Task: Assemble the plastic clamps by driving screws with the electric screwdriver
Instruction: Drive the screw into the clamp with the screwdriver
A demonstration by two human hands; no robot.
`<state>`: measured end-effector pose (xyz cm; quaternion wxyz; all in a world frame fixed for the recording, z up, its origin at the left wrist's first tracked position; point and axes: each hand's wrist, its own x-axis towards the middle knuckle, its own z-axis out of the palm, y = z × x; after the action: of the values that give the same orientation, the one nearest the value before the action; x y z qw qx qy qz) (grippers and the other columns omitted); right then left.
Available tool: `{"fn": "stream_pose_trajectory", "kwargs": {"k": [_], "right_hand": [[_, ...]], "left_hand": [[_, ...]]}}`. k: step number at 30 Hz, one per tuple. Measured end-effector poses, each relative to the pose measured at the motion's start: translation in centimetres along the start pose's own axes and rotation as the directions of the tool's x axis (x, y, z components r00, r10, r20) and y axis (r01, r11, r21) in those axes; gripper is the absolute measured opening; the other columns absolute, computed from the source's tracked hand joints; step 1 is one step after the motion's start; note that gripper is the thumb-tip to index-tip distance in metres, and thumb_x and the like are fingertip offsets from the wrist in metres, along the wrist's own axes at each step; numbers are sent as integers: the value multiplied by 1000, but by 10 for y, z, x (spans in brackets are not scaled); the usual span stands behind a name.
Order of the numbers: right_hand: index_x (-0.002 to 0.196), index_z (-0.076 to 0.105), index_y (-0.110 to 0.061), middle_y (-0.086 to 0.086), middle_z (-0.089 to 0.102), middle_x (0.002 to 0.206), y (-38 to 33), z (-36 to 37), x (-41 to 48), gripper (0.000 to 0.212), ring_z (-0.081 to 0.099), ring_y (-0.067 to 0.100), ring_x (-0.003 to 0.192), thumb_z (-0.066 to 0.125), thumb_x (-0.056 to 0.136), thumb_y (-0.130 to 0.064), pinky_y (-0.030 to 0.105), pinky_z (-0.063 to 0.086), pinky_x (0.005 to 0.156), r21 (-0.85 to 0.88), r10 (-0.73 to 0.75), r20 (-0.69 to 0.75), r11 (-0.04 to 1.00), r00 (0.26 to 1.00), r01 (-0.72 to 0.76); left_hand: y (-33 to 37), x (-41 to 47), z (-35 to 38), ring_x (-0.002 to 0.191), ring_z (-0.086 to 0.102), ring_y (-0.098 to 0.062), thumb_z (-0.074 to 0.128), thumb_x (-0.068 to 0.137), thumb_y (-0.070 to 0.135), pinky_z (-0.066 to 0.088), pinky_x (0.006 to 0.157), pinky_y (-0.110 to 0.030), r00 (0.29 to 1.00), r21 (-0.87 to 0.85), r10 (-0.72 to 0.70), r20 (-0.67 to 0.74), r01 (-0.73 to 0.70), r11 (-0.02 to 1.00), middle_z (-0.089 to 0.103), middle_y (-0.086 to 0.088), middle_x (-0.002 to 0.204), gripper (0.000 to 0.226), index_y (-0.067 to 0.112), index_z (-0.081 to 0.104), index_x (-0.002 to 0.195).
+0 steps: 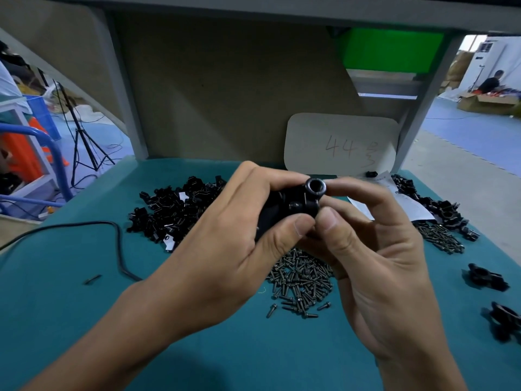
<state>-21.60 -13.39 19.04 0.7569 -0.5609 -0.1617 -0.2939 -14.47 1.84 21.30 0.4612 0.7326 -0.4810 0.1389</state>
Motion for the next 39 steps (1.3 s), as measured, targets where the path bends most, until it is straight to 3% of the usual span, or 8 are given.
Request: {"fn": "stream_pose_trajectory", "kwargs": {"k": [29, 34, 39], "right_hand": [[106, 75, -25, 8, 77, 105, 7, -6, -5, 22, 74, 22, 100, 72, 85, -19, 29, 60, 83, 12, 72, 3, 997, 997, -72], [114, 73, -22, 9, 75, 112, 24, -12, -1, 21, 73, 22, 105, 67, 94, -17, 29, 59, 86, 2, 176, 14, 984, 984, -176], [111, 75, -23, 8, 77, 107, 58, -17, -1, 23, 74, 18, 98, 65, 92, -16, 27, 59, 82, 5, 292, -45, 956, 955, -292]], "left_hand": [[-9, -5, 10, 113, 55, -7, 50, 102, 40, 40, 91, -9, 1000, -38, 3, 7, -3, 999, 52, 14, 112, 27, 32, 52, 129], [-36, -8, 19, 113, 55, -6, 48, 102, 43, 39, 91, -9, 998, -40, -57, -11, 57, 998, 53, 13, 115, 27, 36, 48, 128], [-68, -19, 36, 115, 55, -6, 47, 99, 46, 39, 92, -11, 985, -76, -175, 0, 174, 982, 55, 9, 118, 23, 48, 43, 122]]}}
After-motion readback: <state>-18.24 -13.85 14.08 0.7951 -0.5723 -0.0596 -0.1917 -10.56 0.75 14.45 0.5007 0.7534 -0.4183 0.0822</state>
